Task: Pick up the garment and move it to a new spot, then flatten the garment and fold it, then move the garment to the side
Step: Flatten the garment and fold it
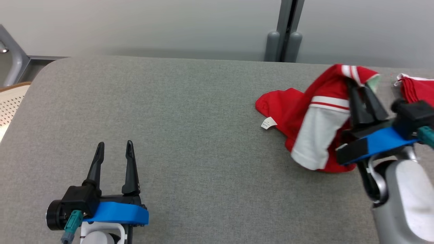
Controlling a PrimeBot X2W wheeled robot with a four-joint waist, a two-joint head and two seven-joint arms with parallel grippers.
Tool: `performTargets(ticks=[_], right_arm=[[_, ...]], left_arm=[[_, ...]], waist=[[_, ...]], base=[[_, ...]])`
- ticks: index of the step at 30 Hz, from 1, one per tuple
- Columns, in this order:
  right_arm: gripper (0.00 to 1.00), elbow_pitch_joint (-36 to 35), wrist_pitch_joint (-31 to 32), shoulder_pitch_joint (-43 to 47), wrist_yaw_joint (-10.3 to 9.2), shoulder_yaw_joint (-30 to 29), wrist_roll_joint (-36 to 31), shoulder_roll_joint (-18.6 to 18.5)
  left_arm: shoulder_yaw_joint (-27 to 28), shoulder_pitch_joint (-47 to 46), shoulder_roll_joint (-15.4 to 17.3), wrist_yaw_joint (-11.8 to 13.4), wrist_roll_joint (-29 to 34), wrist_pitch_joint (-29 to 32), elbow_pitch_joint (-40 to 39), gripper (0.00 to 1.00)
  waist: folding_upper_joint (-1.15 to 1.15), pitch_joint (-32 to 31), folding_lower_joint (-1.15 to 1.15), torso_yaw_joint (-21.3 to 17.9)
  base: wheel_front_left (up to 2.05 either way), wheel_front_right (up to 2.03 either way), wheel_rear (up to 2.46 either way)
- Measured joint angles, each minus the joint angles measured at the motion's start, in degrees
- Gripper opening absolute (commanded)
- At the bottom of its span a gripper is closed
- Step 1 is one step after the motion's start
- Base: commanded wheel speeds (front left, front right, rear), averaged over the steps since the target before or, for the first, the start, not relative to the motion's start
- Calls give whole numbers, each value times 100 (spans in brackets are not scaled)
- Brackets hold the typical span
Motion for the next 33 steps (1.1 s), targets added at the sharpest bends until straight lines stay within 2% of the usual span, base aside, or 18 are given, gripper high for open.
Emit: performTargets(ticks=[6, 14, 20, 21, 22, 26, 33], right_arm=[[0, 600, -52, -553, 0, 1284, 82, 291], [0, 1621, -422, -1007, 0, 2838, 557, 632], [0, 2064, -687, -1048, 0, 3835, 1471, 657], [38, 2160, -728, -1048, 0, 3945, 1534, 650], [100, 2246, -734, -1045, 0, 4050, 1593, 649], [100, 2453, -850, -1022, 0, 4270, 1718, 656], [100, 2564, -978, -717, 0, 4132, 1582, 651]], left_arm=[[-88, -61, 0, 21, -53, 0, 5, 100], [-143, -116, 1, 64, -104, 0, 46, 100], [-135, -159, 1, 40, -116, 0, 88, 100], [-138, -163, 0, 40, -118, 0, 90, 100], [-140, -163, 0, 40, -118, 0, 92, 100], [-104, -160, 0, 51, -115, 0, 98, 100], [-58, -85, 0, 40, -51, 0, 101, 100]], waist=[[0, 79, 0, 218], [0, 174, 0, 496], [0, 202, 0, 577], [0, 199, 0, 580], [0, 195, 0, 576], [0, 189, 0, 485], [0, 32, 0, 217]], base=[[0, 0, 0], [0, 0, 0], [0, 0, 0], [0, 0, 0], [0, 0, 0], [0, 0, 0], [0, 0, 0]])
